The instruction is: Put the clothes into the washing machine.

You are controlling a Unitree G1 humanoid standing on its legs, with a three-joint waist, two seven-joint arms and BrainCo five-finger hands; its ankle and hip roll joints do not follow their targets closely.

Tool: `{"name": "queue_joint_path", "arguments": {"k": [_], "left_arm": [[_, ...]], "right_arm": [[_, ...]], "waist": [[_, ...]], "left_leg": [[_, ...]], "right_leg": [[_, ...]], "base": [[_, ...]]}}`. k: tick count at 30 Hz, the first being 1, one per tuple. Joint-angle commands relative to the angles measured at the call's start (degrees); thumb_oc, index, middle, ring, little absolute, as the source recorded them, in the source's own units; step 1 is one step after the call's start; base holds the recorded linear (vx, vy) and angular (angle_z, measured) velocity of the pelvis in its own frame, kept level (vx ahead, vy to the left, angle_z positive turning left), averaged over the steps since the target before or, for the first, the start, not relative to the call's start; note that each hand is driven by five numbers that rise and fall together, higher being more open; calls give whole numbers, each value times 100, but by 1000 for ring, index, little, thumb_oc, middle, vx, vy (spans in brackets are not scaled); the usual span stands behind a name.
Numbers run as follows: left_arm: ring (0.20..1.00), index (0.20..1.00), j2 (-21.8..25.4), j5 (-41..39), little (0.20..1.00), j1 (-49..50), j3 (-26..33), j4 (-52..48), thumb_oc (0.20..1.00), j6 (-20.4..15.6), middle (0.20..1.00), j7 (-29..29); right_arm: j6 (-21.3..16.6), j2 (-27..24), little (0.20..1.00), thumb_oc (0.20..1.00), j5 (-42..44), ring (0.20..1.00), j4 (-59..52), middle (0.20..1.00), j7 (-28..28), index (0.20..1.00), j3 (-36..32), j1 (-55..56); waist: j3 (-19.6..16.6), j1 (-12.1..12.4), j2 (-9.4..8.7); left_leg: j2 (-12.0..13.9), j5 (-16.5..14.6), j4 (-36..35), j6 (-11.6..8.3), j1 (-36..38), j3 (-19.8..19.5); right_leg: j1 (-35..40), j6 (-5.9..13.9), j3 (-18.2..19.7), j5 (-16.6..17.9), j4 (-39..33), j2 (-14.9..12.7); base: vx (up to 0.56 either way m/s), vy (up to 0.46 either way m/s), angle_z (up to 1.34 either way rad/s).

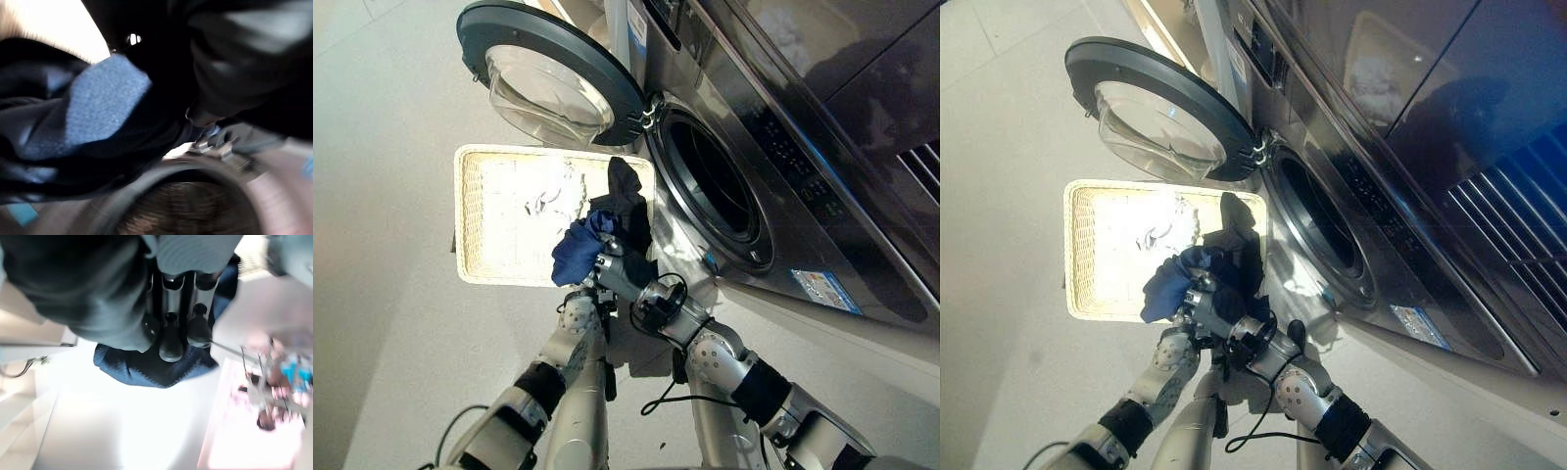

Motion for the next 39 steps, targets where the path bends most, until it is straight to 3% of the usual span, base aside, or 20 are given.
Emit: {"name": "queue_joint_path", "arguments": {"k": [1, 7, 10, 17, 21, 23, 25, 26, 30, 31, 32, 33, 35, 37, 39], "left_arm": [[200, 200, 74, -1321, 200, 64, 198, -442, 200, -862, 200, -1393], [200, 200, 300, -2152, 200, 672, 912, -1126, 200, -1115, 200, -2261], [200, 200, 514, -2072, 200, 902, 1199, -1558, 200, -1098, 200, -2388], [200, 200, 828, -1689, 200, 1089, 1309, -2161, 200, -1073, 200, -2418], [200, 200, 965, -1649, 200, 1133, 1299, -2524, 200, -827, 200, -2675], [200, 200, 1066, -1580, 200, 1069, 1214, -2728, 200, -566, 200, -2891], [200, 200, 1094, -1564, 200, 1039, 1189, -2734, 200, -509, 200, -2960], [200, 200, 1140, -1506, 200, 979, 1121, -2796, 200, -376, 200, -3068], [200, 200, 1139, -1505, 200, 981, 1123, -2797, 200, -373, 200, -3067], [200, 200, 1234, -1347, 200, 886, 993, -2919, 200, -184, 200, -3085], [200, 200, 1234, -1347, 200, 886, 993, -2919, 200, -184, 200, -3085], [200, 200, 1381, -1204, 200, 770, 878, -2960, 200, -200, 200, -2812], [200, 200, 1408, -1202, 200, 740, 878, -2975, 200, -226, 200, -2701], [200, 200, 1500, -1231, 200, 702, 982, -3036, 200, -332, 200, -2497], [200, 200, 1597, -1250, 200, 662, 1098, -3152, 200, -462, 200, -2262]], "right_arm": [[-815, 334, 200, 200, -750, 200, -616, 200, -612, 200, -602, -144], [-1200, -226, 200, 200, -1487, 200, 162, 200, -1554, 200, -1598, 46], [-1491, -548, 200, 200, -1663, 200, 603, 200, -1709, 200, -1952, 286], [-1850, -754, 200, 200, -1915, 200, 1073, 200, -2185, 200, -2320, 710], [-1587, -819, 200, 200, -2354, 200, 1352, 200, -2159, 200, -2307, 823], [-1258, -970, 200, 200, -3020, 200, 1576, 200, -1981, 200, -2076, 777], [-1154, -1024, 200, 200, -3158, 200, 1648, 200, -1943, 200, -1999, 742], [-892, -1135, 200, 200, -3494, 200, 1765, 200, -1953, 200, -1817, 674], [-891, -1134, 200, 200, -3497, 200, 1768, 200, -1955, 200, -1815, 672], [-649, -1290, 1000, 1000, -3964, 1000, 1882, 1000, -2045, 1000, -1572, 535], [-649, -1290, 1000, 1000, -3964, 1000, 1882, 1000, -2045, 1000, -1572, 535], [-218, -1485, 1000, 1000, -5114, 1000, 1974, 1000, -2467, 1000, -1342, 338], [-72, -1568, 1000, 1000, -5522, 1000, 2042, 1000, -2514, 1000, -1267, 261], [546, -1875, 1000, 1000, -6632, 1000, 2113, 1000, -2494, 1000, -1019, 93], [1034, -2127, 1000, 1000, -7064, 1000, 2240, 1000, -2258, 1000, -789, -4]], "waist": [[-82, 85, -221], [-82, 134, -106], [-82, 183, -42], [-82, 212, 41], [-82, 226, 86], [-83, 249, 105], [-83, 252, 108], [-84, 262, 111], [-84, 259, 112], [-91, 264, 110], [-91, 264, 110], [-112, 250, 107], [-113, 248, 103], [-135, 263, 74], [-147, 301, 33]], "left_leg": [[-411, -346, 156, 102, 27, 17], [-421, -435, 120, 100, 267, -35], [-434, -488, 148, 107, 384, -66], [-450, -528, 156, 115, 638, -120], [-461, -544, 135, 121, 818, -137], [-472, -546, 164, 115, 887, -148], [-472, -547, 168, 112, 908, -152], [-476, -550, 171, 107, 954, -167], [-475, -550, 168, 107, 958, -168], [-472, -550, 152, 103, 1034, -158], [-472, -550, 152, 103, 1034, -158], [-466, -554, 141, 87, 1082, -135], [-467, -560, 135, 87, 1093, -125], [-458, -573, 126, 78, 1114, -102], [-452, -585, 153, 82, 1113, -106]], "right_leg": [[186, 400, -86, 23, -266, 31], [448, 373, -158, -48, -314, -1], [602, 354, -210, -90, -325, -29], [898, 335, -264, -158, -312, -52], [1094, 330, -290, -205, -295, -67], [1180, 317, -324, -227, -261, -91], [1205, 320, -332, -233, -255, -94], [1260, 321, -336, -236, -261, -101], [1265, 321, -337, -236, -264, -101], [1352, 326, -349, -226, -307, -105], [1352, 326, -349, -226, -307, -105], [1411, 340, -325, -204, -363, -101], [1425, 341, -318, -204, -376, -97], [1459, 356, -302, -213, -409, -89], [1493, 359, -307, -221, -410, -81]], "base": [[2, -31, 13], [2, -3, 5], [-1, 3, 8], [-6, -1, 6], [-2, -4, 1], [-11, -24, 9], [-3, -22, 10], [1, -22, 9], [1, -4, 1], [0, 0, 0], [-1, -21, 3], [0, 0, 0], [0, 0, 0], [-20, -48, 0], [-5, -97, -1]]}}
